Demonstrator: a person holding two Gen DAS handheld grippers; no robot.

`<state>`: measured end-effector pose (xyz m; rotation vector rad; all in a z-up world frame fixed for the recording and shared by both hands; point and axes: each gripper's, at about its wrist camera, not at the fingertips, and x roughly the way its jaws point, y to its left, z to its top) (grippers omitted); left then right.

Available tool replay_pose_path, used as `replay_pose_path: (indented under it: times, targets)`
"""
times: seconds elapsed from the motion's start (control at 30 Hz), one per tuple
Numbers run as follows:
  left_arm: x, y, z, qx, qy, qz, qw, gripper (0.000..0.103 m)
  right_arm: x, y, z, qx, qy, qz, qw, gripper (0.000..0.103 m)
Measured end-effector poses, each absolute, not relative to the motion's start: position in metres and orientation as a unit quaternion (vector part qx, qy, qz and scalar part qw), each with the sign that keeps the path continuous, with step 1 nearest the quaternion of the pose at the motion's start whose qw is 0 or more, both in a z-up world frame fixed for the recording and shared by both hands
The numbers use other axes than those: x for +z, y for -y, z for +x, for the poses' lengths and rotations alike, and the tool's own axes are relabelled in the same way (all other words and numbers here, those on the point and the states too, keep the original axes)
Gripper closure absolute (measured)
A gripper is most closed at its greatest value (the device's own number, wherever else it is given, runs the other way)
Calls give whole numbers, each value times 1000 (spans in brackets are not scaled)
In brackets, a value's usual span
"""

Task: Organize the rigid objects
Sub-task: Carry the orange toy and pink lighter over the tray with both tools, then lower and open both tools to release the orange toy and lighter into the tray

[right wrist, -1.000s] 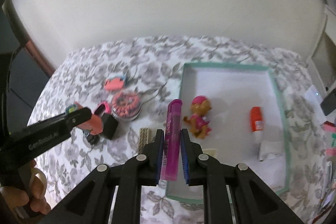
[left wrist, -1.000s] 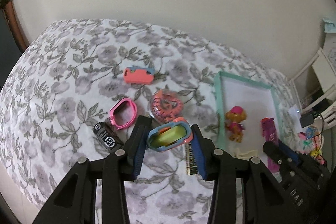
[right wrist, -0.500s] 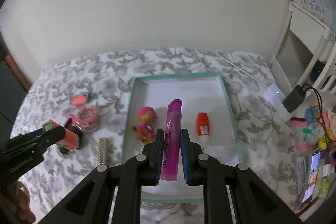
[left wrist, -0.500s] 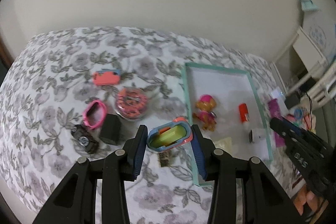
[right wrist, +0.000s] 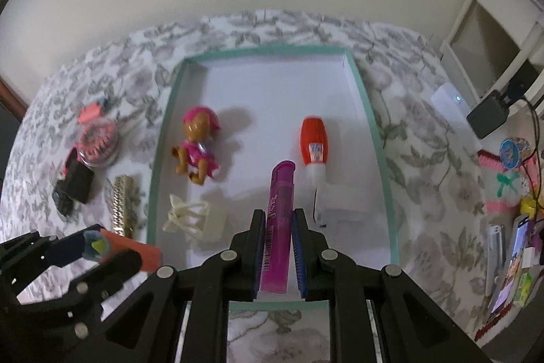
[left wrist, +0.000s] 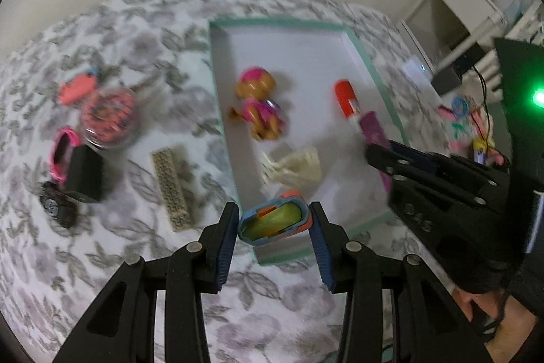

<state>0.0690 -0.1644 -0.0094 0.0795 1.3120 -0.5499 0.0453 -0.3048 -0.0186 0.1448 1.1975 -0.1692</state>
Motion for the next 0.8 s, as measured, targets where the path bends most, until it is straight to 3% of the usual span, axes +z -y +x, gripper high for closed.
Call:
replay_pose_path:
  times: [0.3,0.8]
  targets:
    - [-35,179,67,-244,-623,67,740,61,-52,305,48,-81,-603,55,792,86]
    - [-50,201,74,-209,-563,137,788,62,-71,319,48,-97,-605,91,785,86]
